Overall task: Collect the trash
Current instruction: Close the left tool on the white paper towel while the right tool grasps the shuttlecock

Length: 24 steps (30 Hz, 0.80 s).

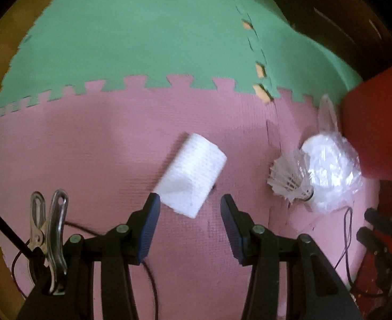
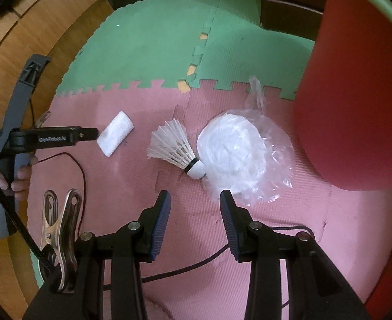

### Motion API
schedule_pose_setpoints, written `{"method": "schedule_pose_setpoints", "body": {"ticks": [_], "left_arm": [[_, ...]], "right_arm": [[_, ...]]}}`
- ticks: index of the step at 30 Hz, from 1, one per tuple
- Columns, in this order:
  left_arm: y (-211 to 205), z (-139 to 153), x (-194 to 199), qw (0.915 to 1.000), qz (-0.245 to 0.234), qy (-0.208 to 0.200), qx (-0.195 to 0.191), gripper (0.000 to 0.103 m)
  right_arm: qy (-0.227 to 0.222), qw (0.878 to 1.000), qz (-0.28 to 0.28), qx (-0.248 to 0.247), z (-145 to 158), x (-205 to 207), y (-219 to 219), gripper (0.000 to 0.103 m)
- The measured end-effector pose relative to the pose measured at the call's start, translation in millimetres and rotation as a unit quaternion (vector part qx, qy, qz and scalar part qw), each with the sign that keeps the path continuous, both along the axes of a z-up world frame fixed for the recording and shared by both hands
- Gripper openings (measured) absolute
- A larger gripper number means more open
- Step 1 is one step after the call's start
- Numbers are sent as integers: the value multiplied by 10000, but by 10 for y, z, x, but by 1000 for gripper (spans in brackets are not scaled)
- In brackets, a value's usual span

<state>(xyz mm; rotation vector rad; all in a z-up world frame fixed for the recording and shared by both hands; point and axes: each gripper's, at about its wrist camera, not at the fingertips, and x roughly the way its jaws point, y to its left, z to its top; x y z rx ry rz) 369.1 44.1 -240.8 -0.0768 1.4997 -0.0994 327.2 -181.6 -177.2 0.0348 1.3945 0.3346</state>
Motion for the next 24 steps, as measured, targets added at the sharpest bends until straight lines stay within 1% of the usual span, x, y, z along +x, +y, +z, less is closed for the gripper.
{"method": "schedule_pose_setpoints", "body": {"ticks": [5, 8, 11, 14, 17, 20, 22, 24], "left_arm": [[-105, -177, 42, 9991, -289, 104, 285, 49], [-149, -254, 83, 9988, -335, 111, 331, 49], [-163, -319, 120, 9988, -298, 115, 375, 49], [-123, -398, 148, 9990, -166, 145, 388, 49], [-92, -427, 160, 9992, -73, 60, 399, 50], [-115, -450, 175, 9990, -96, -6, 442, 50], [-96, -475, 191, 9988, -70, -24, 475, 52], [-58, -485, 223, 9991, 33, -37, 411, 52]], "right_arm": [[182, 9998, 62, 63, -124, 39, 33, 39], [267, 9995, 159, 80, -184, 54, 72, 39], [295, 9991, 289, 72, -227, 72, 126, 39], [348, 9989, 299, 88, -286, 97, 151, 39], [356, 9989, 296, 78, -343, 140, 182, 39], [354, 9988, 326, 65, -382, 160, 213, 39], [378, 9984, 422, 43, -433, 180, 259, 39], [396, 9977, 558, 11, -485, 204, 312, 39]]}}
